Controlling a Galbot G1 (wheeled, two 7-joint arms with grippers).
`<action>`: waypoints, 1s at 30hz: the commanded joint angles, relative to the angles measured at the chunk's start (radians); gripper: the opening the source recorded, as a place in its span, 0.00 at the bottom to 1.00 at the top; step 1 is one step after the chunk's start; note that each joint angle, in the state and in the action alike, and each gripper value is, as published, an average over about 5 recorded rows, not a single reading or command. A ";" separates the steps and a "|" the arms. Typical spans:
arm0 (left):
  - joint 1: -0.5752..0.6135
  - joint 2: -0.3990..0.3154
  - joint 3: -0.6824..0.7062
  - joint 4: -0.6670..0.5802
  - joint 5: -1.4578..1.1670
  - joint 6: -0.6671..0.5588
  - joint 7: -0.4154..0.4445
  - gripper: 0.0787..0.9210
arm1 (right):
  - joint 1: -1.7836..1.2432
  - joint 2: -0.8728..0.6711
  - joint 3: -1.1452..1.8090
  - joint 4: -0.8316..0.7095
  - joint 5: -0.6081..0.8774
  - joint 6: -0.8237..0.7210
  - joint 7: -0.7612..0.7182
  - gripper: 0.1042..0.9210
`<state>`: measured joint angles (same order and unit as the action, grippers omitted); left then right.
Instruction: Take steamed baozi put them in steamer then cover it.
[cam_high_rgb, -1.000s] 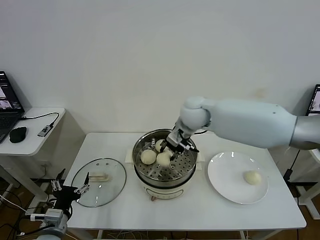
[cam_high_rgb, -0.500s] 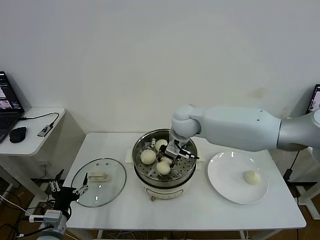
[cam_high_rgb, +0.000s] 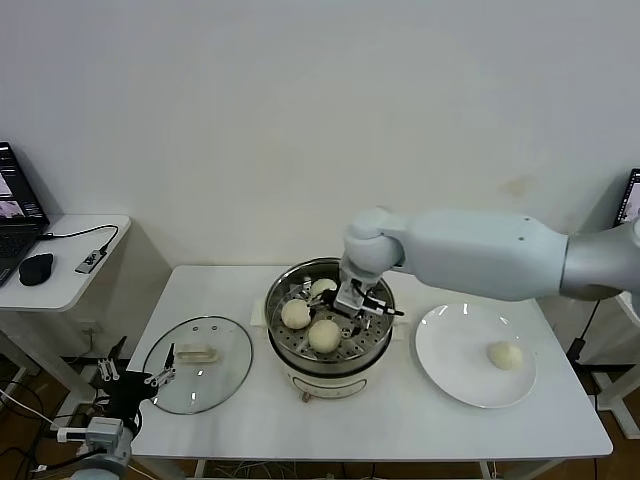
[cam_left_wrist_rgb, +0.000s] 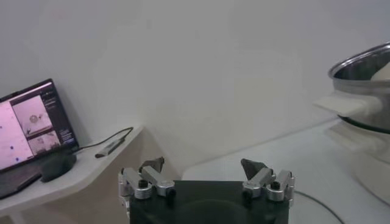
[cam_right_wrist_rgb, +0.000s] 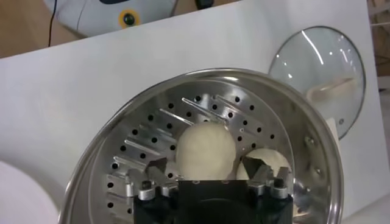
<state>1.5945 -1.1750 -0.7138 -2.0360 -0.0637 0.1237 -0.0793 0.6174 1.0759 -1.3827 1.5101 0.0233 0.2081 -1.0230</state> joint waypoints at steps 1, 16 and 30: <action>-0.005 0.011 -0.003 -0.001 -0.004 0.001 0.001 0.88 | 0.096 -0.184 0.034 0.066 0.074 -0.163 -0.084 0.88; -0.040 0.035 0.056 0.009 0.000 0.001 0.001 0.88 | 0.000 -0.797 0.110 0.201 0.061 -0.599 -0.082 0.88; -0.043 0.033 0.078 0.009 0.019 0.008 0.002 0.88 | -1.004 -0.842 0.980 0.014 -0.201 -0.494 -0.050 0.88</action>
<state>1.5501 -1.1407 -0.6464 -2.0242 -0.0501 0.1298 -0.0777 0.2305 0.3240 -0.9346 1.6123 -0.0382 -0.2668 -1.0849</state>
